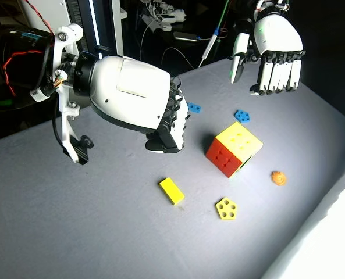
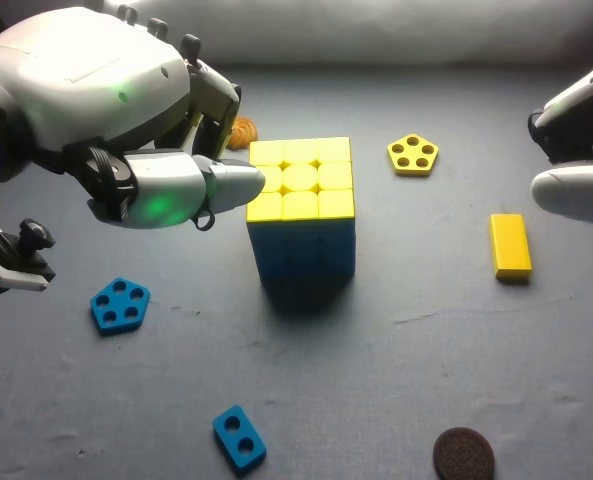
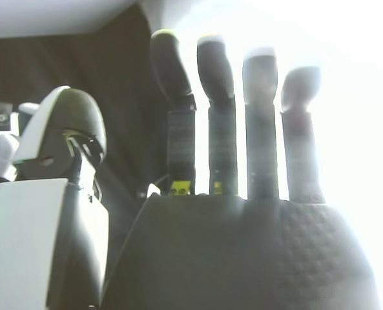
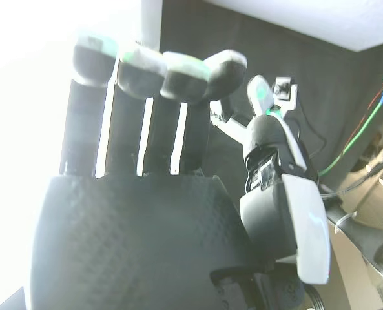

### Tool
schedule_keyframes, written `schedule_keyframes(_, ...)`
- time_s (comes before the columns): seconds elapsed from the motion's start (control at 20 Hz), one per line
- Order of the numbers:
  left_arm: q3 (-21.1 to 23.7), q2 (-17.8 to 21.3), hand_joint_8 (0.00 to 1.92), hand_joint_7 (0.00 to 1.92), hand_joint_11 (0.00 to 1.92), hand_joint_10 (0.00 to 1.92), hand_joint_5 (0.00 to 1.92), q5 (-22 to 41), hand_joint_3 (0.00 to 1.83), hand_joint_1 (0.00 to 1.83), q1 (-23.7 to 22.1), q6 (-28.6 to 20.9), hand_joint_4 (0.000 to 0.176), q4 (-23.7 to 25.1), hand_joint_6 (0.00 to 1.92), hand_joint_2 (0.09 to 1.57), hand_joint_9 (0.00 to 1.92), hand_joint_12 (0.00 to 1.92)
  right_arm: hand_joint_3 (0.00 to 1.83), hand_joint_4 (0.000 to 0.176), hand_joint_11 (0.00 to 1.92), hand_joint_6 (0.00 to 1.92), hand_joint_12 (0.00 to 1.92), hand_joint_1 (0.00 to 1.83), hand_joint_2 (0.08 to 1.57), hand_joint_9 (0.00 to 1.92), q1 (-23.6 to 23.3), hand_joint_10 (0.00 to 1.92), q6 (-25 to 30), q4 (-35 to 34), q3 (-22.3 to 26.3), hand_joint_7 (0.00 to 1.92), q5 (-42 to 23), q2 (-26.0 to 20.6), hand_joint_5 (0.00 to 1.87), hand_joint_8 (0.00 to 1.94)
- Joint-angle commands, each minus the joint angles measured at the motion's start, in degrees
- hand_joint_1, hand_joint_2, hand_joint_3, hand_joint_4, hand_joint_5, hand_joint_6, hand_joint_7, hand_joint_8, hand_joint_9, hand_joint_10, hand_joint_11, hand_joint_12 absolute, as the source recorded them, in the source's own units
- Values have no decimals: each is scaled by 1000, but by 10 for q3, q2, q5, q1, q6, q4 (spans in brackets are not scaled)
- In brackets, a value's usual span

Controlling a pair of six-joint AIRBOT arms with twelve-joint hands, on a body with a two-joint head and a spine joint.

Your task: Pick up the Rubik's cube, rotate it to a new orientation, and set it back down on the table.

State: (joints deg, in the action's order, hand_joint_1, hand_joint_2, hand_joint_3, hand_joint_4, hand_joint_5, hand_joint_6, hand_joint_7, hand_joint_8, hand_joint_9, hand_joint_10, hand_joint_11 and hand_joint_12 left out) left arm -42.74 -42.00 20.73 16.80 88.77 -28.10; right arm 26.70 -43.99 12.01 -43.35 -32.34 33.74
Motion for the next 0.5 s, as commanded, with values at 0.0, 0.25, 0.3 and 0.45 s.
schedule_keyframes(0.0,-3,2,47,136,0,91,105,53,148,131,-8,2,21,4,66,1117,139,691,213,0,0,80,0,30,1137,23,-3,84,0,-11,0,65,-66,-5,53,44)
schedule_keyframes(0.25,-6,2,2,128,0,2,84,37,2,114,-12,28,22,-39,6,1201,157,665,12,0,4,18,2,43,1233,64,11,22,0,-11,0,81,-85,-8,77,1)
schedule_keyframes(0.3,-5,0,2,133,0,2,96,32,1,119,-17,67,20,-80,7,1199,158,676,9,0,6,16,4,67,1232,74,13,24,0,-11,0,82,-87,-8,75,1)
schedule_keyframes(0.45,-8,-13,0,111,0,0,85,25,1,93,-22,149,23,-175,8,1203,155,674,7,0,13,15,11,31,1232,67,21,16,-1,-11,0,102,-88,-8,84,5)
